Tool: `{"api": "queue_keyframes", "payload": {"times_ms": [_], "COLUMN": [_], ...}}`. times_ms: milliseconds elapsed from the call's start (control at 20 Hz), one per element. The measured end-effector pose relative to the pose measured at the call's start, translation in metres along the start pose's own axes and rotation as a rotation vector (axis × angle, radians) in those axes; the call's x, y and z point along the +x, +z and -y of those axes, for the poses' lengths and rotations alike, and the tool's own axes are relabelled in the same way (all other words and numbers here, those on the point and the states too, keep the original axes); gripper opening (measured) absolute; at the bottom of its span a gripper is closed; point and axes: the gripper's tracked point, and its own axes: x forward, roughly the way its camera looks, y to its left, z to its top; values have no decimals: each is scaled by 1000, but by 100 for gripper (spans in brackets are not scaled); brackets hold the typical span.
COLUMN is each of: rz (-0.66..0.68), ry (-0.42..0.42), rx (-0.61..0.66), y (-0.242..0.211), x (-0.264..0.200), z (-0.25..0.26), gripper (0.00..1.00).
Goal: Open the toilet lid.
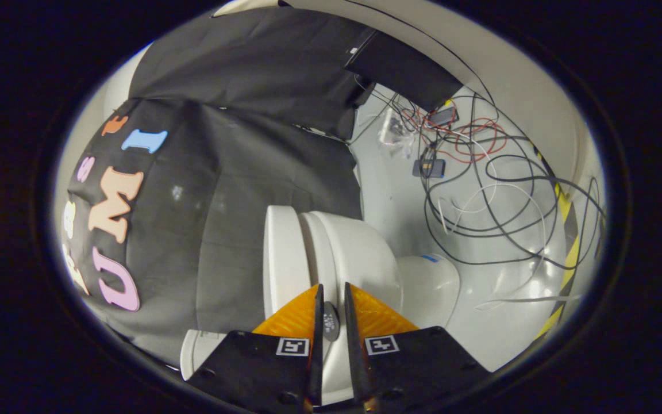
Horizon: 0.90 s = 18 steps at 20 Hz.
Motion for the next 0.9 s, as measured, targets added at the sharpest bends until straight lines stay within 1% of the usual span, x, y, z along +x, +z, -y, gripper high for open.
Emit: {"api": "queue_keyframes", "payload": {"times_ms": [150,200,250,300,350,400,500,600,750,900], "rz": [-73,-118,-165,-165,-140,-147,-117,-89,-55,-27], "ry": [31,49,46,46,45,40,55,73,146,198], "rx": [-32,-46,-72,-78,-63,-57,-35,-57,-84,-176], "y": [-18,-29,-44,-43,-39,-43,-40,-41,-35,-34], "x": [1,2,3,2,1,10,6,2,-13,-26], "z": [-9,-12,-13,-15,-24,-19,-26,-35,-63,-94], "gripper": [21,21,21,21,17,12,12,5,4,4]}}
